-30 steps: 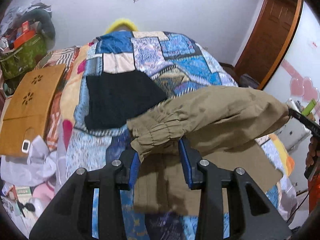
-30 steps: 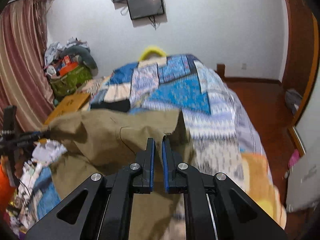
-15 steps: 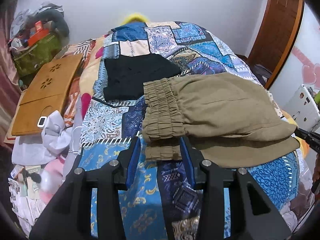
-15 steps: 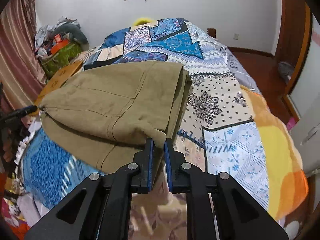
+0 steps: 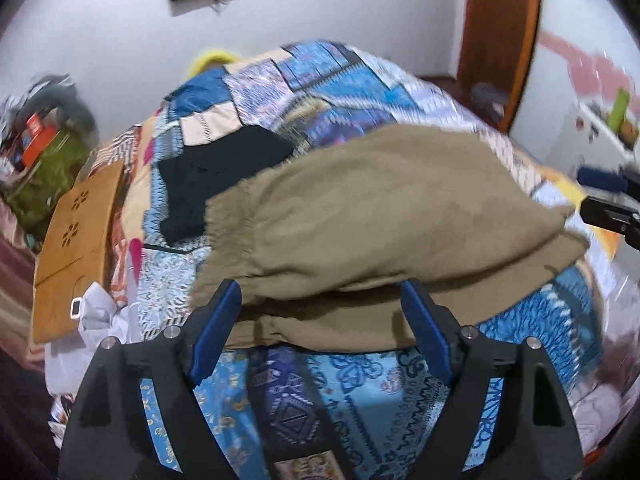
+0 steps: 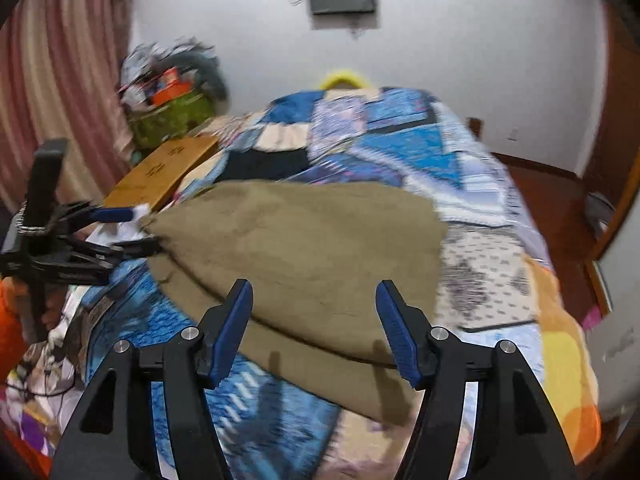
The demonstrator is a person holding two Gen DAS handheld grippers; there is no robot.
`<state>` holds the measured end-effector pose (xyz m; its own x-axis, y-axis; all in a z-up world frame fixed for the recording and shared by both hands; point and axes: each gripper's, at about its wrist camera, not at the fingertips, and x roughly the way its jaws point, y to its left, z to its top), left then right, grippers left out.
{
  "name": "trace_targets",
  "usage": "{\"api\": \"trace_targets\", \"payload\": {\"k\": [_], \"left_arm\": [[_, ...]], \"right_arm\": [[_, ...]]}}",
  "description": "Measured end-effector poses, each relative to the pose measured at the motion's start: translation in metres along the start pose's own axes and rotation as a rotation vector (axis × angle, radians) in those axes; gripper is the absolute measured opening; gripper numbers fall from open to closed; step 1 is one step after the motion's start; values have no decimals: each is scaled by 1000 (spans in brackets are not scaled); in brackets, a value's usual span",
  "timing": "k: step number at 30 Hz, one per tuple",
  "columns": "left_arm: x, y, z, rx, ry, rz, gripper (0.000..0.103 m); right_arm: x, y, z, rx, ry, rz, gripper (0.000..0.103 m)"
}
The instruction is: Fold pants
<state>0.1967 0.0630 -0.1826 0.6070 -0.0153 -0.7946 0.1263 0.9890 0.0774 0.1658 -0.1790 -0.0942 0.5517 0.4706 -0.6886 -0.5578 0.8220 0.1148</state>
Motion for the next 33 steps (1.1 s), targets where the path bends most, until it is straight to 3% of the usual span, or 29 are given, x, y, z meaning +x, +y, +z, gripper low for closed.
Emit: {"api": "trace_targets", "payload": {"k": [7,15,18,19,21,22,24,26,30,33], "left_arm": [[22,-24,0,111,29,36,82],[21,-25,21,111,15,-13,80],[26,-30,23,138,32,-23,80],[27,-31,23,147,38,-24,80],[32,-37,19,179,47,-14,70],[32,-38,19,190,43,-6,63],[31,-42,18,218,24,35,34],[25,-41,21,212,-3,71,21],[3,-34,23,171,-51,11,16],[-3,-30,15,138,-41,-42,16]], "right_arm": [[52,39,-9,-135,106,43,60],[83,54,2,-219,137,27,59],[90,49,7,-221,143,18,35],[90,46,8,-213,137,28,22],[88,42,11,-183,136,54,9],[87,42,12,-180,130,56,8],[76,44,15,-187,93,49,7],[64,48,18,-200,62,43,6],[42,51,23,-196,14,54,6],[35,52,18,-163,21,84,6]]}}
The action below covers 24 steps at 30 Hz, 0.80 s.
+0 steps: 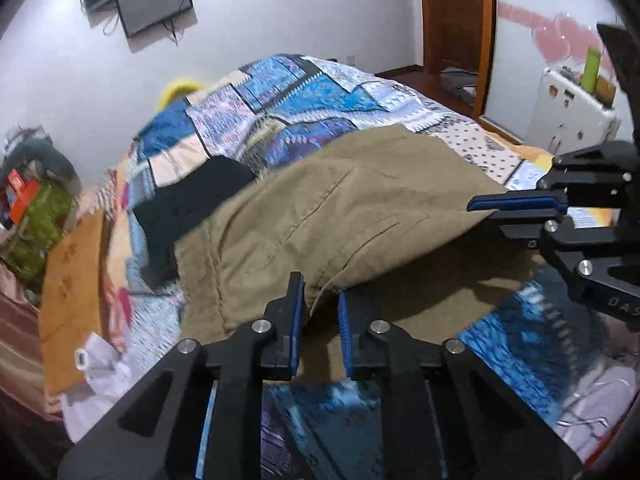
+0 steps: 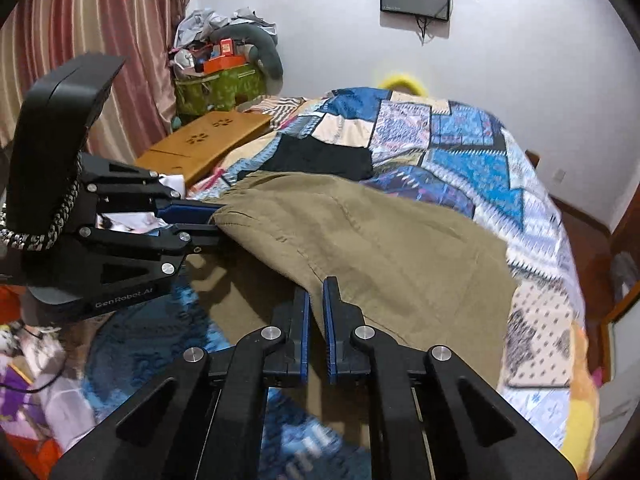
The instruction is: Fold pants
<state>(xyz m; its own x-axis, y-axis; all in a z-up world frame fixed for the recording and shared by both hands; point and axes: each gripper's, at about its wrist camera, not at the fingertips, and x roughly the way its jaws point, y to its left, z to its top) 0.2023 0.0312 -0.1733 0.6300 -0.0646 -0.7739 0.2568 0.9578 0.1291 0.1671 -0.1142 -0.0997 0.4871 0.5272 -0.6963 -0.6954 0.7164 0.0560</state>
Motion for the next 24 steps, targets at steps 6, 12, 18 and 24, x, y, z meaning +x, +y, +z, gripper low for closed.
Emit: {"api": "trace_targets", "payload": {"k": [6,12,18,24], "left_arm": [[10,-2,-26,-68,69,-63,18],[-5,4,-31,-140,73,-117,23],[-28,27,-28,-235,24,-140,25],[-17,64,-11,-352,-7,-68,43]], "right_arm": [[15,3,-26,55,75,40,8],[6,1,-32,106,84,49,14],[-17,-6,-23,143,22,67,26],[-3,-27,-9,271,3,39,33]]}}
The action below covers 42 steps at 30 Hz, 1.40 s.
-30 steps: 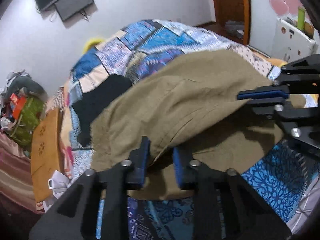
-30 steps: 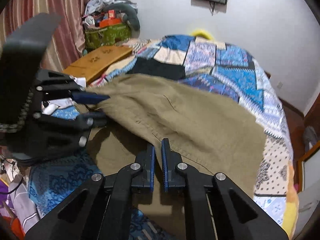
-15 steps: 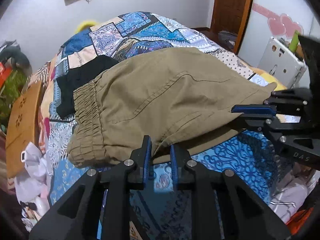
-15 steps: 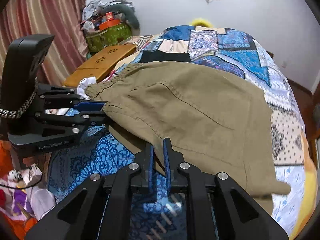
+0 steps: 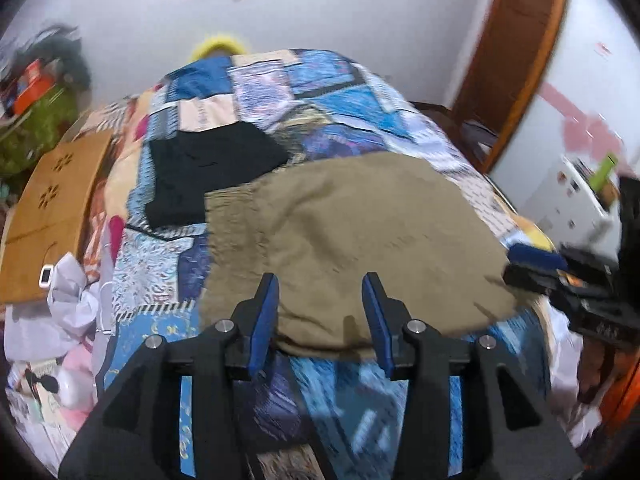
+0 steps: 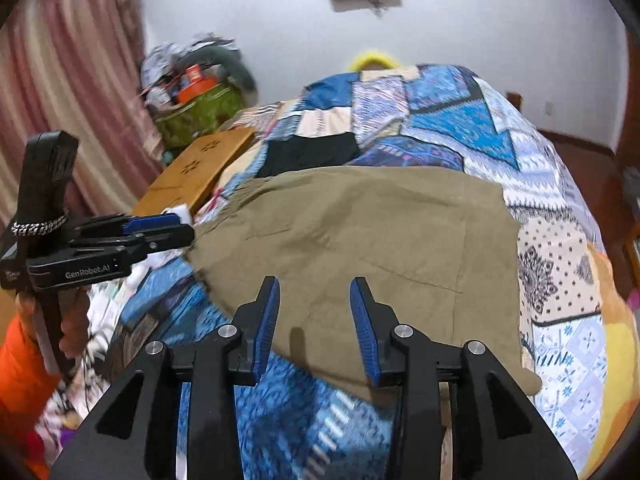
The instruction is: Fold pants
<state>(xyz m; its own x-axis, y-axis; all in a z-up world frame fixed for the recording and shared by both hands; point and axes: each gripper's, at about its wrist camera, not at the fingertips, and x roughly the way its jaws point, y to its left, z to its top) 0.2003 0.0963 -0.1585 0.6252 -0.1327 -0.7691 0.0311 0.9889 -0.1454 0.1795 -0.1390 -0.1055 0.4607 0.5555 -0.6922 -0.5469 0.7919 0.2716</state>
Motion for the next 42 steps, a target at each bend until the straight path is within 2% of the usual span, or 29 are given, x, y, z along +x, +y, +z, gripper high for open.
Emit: {"api": "trace_targets", "payload": {"k": [3,6,9,12,17,21,23,26,30,35,38,42], "left_arm": [[21,6,3,4,22,55,43],[48,14,-6,32,81,177,43],[56,30,-19,-6,96,154,48],[53,38,-24,-18,85,147,55],[53,43,-28,-25,77,154,63],[55,44,-31,-16,67,167,72],[56,45,-30,-10,68,167,73],[54,47,-30,-4,75,166,73],[46,44,-27,13,53,187,75],[26,44,-8,-5,1,215,74],[16,50,15,-13,-40,242,78],[17,65,49,-59,-59,226,79]], "right_arm": [[20,-6,0,32,42,-37,33],[39,-13,-13,35,113,-57,33],[34,-19,-29,-1,101,-67,33],[17,-26,-40,-30,92,-131,33],[-7,-46,-53,15,84,-102,29],[-12,-42,-62,-3,60,-107,29],[-13,-41,-62,-1,54,-115,29],[-19,-51,-64,47,56,-167,33],[-29,-80,-73,151,56,-130,35],[-42,-92,-64,214,66,-99,38],[-51,-91,-43,184,6,-135,39],[-52,-101,-9,180,-64,-132,44]]}}
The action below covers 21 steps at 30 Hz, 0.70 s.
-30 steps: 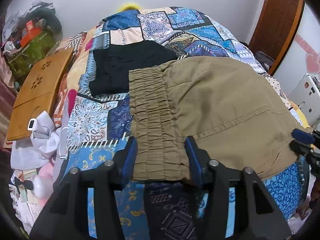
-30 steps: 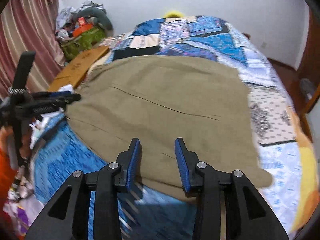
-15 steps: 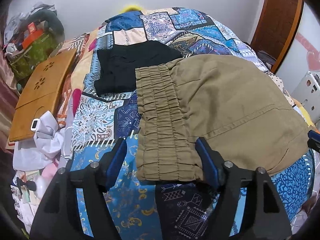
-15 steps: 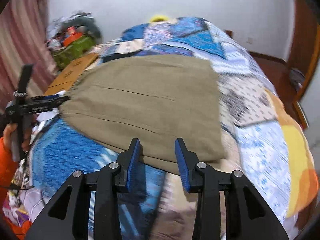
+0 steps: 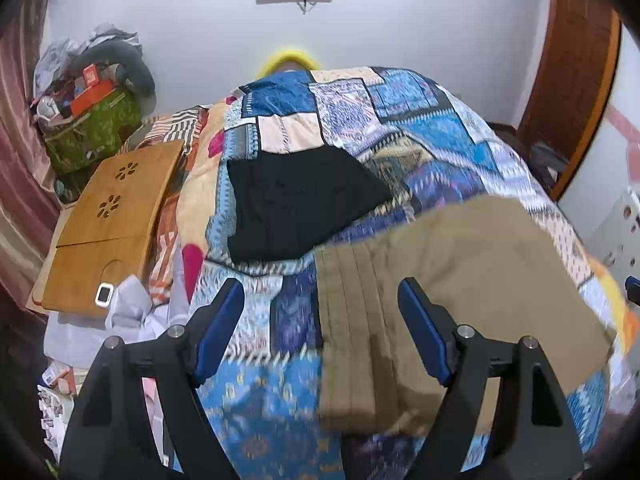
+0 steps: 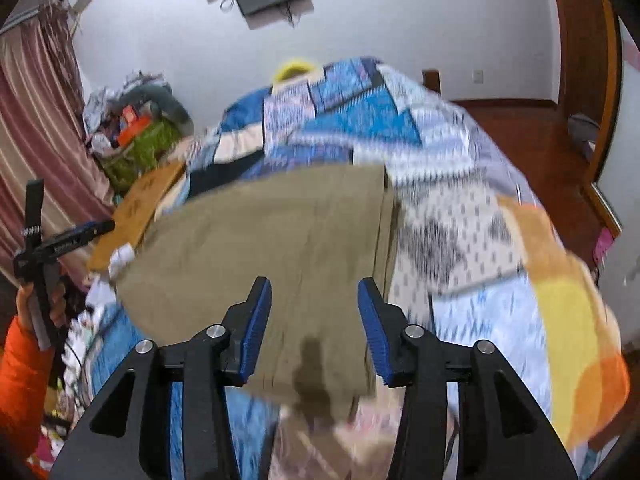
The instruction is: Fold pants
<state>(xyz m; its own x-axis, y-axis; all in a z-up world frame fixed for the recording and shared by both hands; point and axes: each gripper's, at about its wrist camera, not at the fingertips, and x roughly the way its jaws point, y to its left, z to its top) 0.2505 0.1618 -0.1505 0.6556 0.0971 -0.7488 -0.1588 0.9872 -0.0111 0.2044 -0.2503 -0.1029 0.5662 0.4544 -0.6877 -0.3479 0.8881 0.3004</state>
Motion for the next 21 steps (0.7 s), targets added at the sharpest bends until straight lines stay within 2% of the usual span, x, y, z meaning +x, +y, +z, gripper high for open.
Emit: {"api": "trace_targets", "payload": {"k": [6,12,16,18,21], "left_arm": [[32,10,35,-24,13,-2,85],[85,14,43,-35,110,-19,85],[112,16,36,-52,172,-52,85],[122,15,31,-47,200,-82,85],[134,9,23,-4,222,-88,87]], "right_arm": [[33,-10,48,-63,-14,-29,51],[96,-25,85,-103,28,-117,52],[155,-39,105,-102,116,-109,51],[181,-46,110,-102,150,-140,51],[216,-61,112,-79,230,-168,51]]}}
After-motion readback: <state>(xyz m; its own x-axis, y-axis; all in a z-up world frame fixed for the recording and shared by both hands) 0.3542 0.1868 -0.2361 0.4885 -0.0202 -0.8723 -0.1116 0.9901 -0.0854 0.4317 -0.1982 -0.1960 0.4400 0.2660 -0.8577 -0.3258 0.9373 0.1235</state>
